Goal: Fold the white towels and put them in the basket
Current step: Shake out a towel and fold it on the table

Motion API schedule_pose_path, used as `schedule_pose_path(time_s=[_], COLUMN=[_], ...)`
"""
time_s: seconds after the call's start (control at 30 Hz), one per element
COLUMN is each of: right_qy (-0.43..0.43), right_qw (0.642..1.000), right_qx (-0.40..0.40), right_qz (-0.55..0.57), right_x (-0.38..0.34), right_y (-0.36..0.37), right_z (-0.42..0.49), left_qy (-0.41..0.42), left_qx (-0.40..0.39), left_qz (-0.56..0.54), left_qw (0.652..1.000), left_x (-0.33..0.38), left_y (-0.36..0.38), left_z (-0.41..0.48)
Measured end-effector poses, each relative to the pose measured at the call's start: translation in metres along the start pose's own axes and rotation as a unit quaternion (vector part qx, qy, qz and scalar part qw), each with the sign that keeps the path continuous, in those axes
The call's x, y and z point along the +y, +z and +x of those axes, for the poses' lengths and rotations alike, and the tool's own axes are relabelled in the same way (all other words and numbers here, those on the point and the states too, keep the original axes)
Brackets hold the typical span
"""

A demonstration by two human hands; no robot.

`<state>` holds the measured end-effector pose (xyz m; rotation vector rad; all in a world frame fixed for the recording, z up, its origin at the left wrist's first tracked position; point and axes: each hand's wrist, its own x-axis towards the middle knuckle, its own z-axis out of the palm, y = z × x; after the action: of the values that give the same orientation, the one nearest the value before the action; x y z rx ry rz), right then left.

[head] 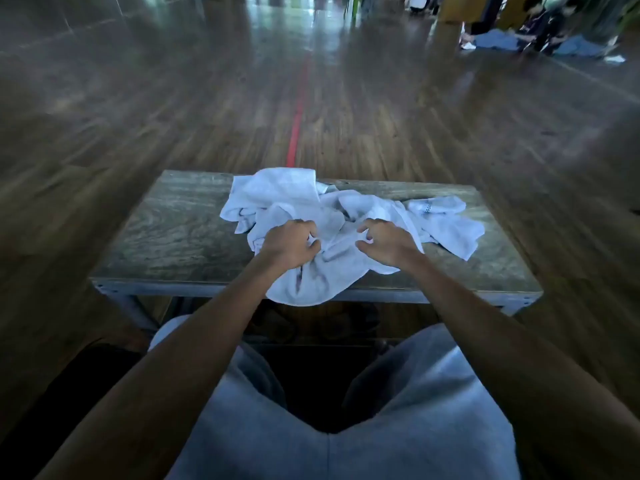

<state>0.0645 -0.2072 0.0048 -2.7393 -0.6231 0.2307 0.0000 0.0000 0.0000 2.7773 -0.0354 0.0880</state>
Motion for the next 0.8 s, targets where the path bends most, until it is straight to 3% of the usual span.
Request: schedule_pose_path(time_s=[0.2, 0.33, 0.47, 0.6, 0.7, 0.8], right_qy=[-0.072, -0.116, -0.139, -0.169, -0.196, -0.16], right_qw=[0.982, 0.956, 0.94, 0.944, 0.943, 0.957], right_qx=[0.05, 0.064, 0.088, 0.125, 0.144, 0.154], right_qz=[-0.166, -0.26, -0.301, -0.254, -0.227, -0.186], right_x=[0.016, 0.025, 0.026, 0.026, 0.031, 0.03], right_y=[0.02, 0.031, 0.033, 0.024, 0.006, -0.026], right_z=[0.049, 0.073, 0.086, 0.081, 0.073, 0.068], left_qy=[0.13, 0.191, 0.203, 0.208, 0.17, 0.11], left_qx=[-0.059, -0.016, -0.006, 0.027, 0.038, 0.087], left_qz=[0.165, 0.26, 0.222, 0.164, 0.127, 0.042], left_qw=[0.976, 0.946, 0.954, 0.964, 0.977, 0.989], left_x=[-0.013, -0.016, -0.021, -0.02, -0.016, -0.012], left_y=[0.027, 0.033, 0.033, 0.026, 0.009, -0.021], left_z=[0.056, 0.077, 0.09, 0.089, 0.088, 0.087])
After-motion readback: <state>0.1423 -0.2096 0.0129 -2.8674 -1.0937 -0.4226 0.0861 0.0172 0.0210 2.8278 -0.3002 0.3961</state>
